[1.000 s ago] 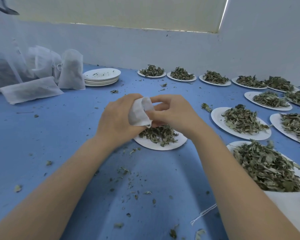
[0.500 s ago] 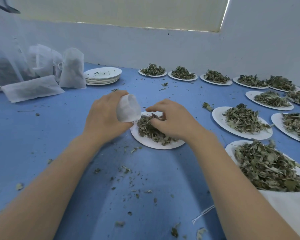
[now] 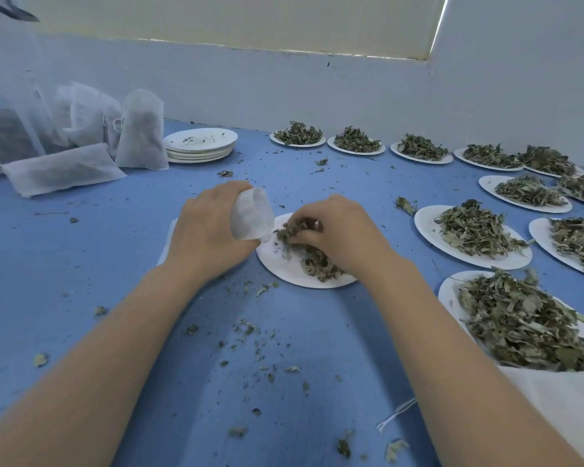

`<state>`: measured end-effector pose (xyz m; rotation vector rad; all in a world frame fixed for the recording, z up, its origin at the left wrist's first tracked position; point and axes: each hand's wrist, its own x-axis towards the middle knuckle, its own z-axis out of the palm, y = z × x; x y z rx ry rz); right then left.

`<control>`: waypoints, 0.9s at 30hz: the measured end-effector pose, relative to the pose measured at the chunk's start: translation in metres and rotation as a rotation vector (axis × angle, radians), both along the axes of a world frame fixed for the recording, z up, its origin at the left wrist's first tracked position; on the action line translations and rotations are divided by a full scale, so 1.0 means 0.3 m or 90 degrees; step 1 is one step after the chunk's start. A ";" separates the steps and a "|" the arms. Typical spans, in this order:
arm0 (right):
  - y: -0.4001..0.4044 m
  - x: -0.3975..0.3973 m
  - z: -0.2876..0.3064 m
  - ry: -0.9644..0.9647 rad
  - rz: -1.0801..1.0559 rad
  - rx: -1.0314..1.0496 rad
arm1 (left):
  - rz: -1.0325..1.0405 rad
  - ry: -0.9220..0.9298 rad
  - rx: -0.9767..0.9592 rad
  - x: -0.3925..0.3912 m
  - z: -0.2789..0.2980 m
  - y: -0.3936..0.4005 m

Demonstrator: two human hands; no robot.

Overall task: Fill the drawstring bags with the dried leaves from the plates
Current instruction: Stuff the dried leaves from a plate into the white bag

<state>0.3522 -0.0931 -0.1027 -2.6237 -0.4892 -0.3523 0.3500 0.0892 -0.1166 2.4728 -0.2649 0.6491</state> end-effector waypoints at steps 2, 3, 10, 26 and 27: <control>-0.028 0.008 0.018 -0.029 -0.019 0.059 | 0.004 0.001 0.001 0.003 -0.005 0.002; -0.039 0.008 0.028 -0.046 -0.026 0.093 | 0.002 0.000 0.004 0.004 -0.007 0.001; -0.033 -0.013 0.062 -0.035 0.027 0.248 | -0.007 -0.019 0.081 0.014 -0.020 -0.029; 0.040 -0.034 0.058 0.051 0.052 0.103 | -0.089 -0.068 0.136 -0.011 -0.014 -0.066; 0.033 -0.037 0.066 0.068 0.062 0.122 | -0.081 -0.063 0.142 -0.008 -0.015 -0.065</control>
